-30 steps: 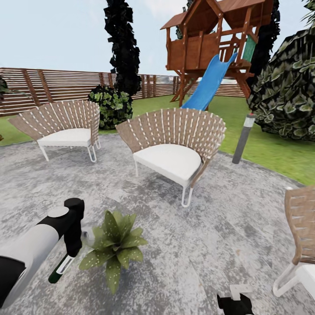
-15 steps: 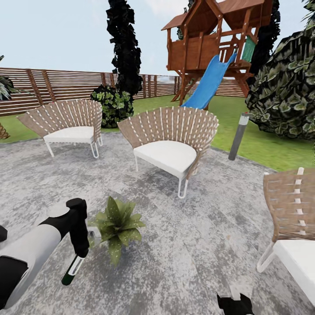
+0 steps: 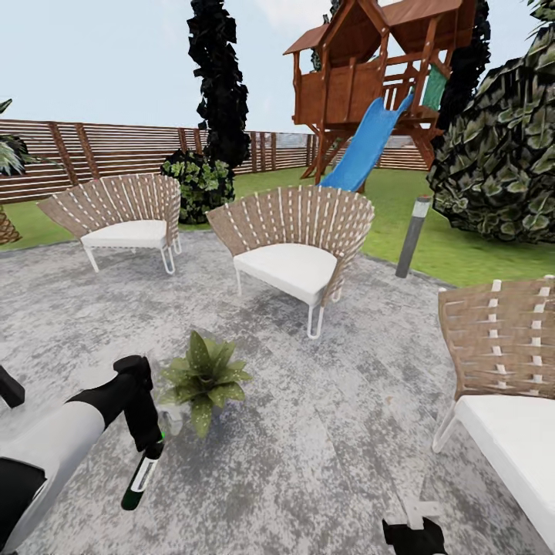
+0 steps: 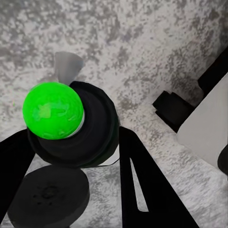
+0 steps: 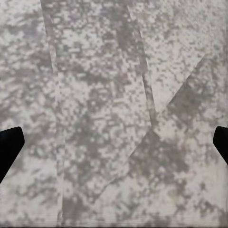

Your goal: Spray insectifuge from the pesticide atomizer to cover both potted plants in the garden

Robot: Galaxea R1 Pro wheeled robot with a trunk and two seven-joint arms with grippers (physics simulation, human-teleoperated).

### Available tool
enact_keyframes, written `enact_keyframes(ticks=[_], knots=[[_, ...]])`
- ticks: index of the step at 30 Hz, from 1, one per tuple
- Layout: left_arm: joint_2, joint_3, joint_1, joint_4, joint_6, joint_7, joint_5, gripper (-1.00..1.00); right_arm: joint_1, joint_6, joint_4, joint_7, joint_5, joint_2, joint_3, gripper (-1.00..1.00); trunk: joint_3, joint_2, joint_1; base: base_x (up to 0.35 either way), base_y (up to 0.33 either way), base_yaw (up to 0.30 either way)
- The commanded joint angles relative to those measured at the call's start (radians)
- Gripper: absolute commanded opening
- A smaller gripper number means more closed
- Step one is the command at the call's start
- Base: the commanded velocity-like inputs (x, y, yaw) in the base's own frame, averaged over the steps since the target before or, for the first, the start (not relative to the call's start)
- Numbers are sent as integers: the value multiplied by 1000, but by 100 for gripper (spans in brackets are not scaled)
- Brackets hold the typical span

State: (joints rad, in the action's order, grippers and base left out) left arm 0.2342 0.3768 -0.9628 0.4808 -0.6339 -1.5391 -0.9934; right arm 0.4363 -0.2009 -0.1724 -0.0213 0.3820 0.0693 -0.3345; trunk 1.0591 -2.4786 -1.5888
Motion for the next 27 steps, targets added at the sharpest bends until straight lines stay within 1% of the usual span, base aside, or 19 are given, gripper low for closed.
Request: enact_keyframes(ticks=[1,2,3,5,6,7,9,10,12,13,14,15,17,18,19,21,22,26,27], knots=[[-1,4,26,3,5,28,8,-100,1,-4,2,-1,12,-1,-5,100,1,0,0,-16,-4,0],[-2,4,50,3,34,72,28,-100,1,-3,1,2,13,-2,-3,100,1,0,0,-8,-2,0],[-2,3,71,2,71,116,60,-100,1,-3,0,5,14,-3,6,100,1,0,0,-4,-1,0],[0,-5,100,0,118,166,121,-100,1,-3,-3,7,18,-5,35,100,1,0,0,-2,-1,0],[1,-16,122,0,149,196,170,-100,1,-3,-10,9,27,-6,76,100,1,0,0,0,0,0],[2,-27,141,0,181,225,211,-100,1,-3,-34,13,37,-6,125,100,1,0,0,0,0,0],[3,-35,155,-5,227,258,242,-100,1,-3,-91,38,45,-8,180,100,1,0,0,0,0,0],[3,-38,159,-11,269,280,255,-100,1,-2,-138,83,48,-9,208,100,1,0,0,0,0,0],[3,-44,162,-16,325,309,269,-100,1,-2,-187,170,49,-10,226,100,1,0,0,0,0,0],[3,-55,163,-19,358,330,285,-100,1,0,-216,239,50,-11,232,100,1,0,0,0,0,0],[3,-64,164,-21,375,341,297,-100,2,1,-234,283,50,-11,234,100,1,0,0,0,0,0],[3,-72,164,-22,388,349,308,-100,3,2,-250,324,50,-11,236,100,1,0,0,0,0,0],[2,-83,165,-23,407,360,329,-100,11,4,-290,445,52,-11,239,100,1,0,0,0,0,0],[2,-84,165,-23,410,362,333,-100,16,4,-305,489,53,-10,240,100,1,0,0,0,0,0],[2,-86,165,-24,413,363,337,-100,26,5,-329,555,55,-10,242,100,1,0,0,0,0,0],[2,-87,165,-24,427,365,340,-100,43,13,-368,653,56,-10,252,100,1,0,0,0,0,0],[2,-89,165,-25,534,367,342,-100,57,74,-446,738,57,-9,312,100,1,0,0,0,0,0],[-1,-90,165,-35,559,368,342,-100,59,91,-477,754,56,-8,351,100,1,0,0,0,0,0],[-4,-90,165,-37,562,369,343,-100,59,93,-481,773,56,-8,358,100,1,0,0,0,0,0]])
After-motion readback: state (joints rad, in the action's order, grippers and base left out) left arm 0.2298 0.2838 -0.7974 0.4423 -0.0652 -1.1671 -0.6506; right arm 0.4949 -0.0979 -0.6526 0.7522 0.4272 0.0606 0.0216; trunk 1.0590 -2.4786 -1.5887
